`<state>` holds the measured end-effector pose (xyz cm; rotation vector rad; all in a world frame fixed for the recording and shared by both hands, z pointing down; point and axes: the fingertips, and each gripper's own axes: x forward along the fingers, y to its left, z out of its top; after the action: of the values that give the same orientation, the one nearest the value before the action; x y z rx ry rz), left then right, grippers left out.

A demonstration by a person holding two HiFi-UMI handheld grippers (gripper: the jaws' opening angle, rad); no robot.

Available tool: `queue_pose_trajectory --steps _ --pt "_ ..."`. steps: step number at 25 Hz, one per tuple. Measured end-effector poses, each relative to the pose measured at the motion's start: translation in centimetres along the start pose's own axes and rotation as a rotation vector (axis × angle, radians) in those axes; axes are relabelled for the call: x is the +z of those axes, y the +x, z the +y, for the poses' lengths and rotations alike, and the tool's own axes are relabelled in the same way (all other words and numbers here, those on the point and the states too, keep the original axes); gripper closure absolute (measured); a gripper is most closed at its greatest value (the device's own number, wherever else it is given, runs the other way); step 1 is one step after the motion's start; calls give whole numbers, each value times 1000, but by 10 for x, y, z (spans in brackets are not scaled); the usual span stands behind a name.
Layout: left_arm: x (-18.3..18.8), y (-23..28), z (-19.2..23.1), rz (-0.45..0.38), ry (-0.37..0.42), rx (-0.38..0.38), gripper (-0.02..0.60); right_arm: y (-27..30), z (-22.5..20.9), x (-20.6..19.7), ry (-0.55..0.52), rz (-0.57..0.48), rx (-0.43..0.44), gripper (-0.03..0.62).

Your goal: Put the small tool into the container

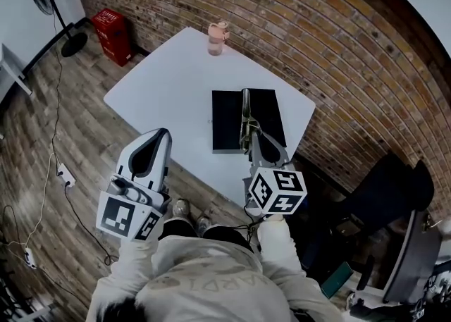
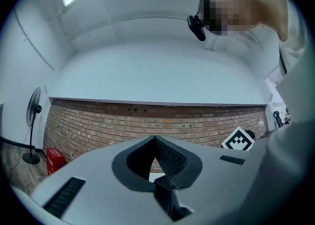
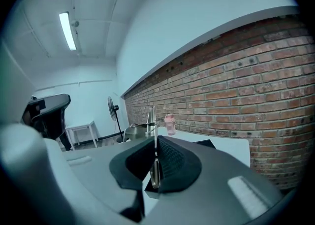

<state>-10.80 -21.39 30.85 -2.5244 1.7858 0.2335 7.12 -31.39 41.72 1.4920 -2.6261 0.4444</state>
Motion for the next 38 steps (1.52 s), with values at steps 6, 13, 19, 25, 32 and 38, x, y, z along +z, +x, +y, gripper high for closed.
queue_pose_trajectory --steps 6,13,19,25,32,38 --pt "2 19 21 0 -6 -22 577 35 -9 -15 13 83 -45 580" --pt "3 42 51 0 -19 -67 577 76 -19 -37 32 191 -112 580" --pt "-4 59 74 11 -37 -102 577 102 -25 -61 38 274 -164 580" --pt "-11 72 94 21 -48 -123 577 122 -32 -80 53 335 -210 579" --pt "-18 84 116 29 -55 -136 577 141 -44 -107 44 420 -271 579" --pt "-23 93 132 40 -58 -146 577 156 -52 -122 34 479 -328 579"
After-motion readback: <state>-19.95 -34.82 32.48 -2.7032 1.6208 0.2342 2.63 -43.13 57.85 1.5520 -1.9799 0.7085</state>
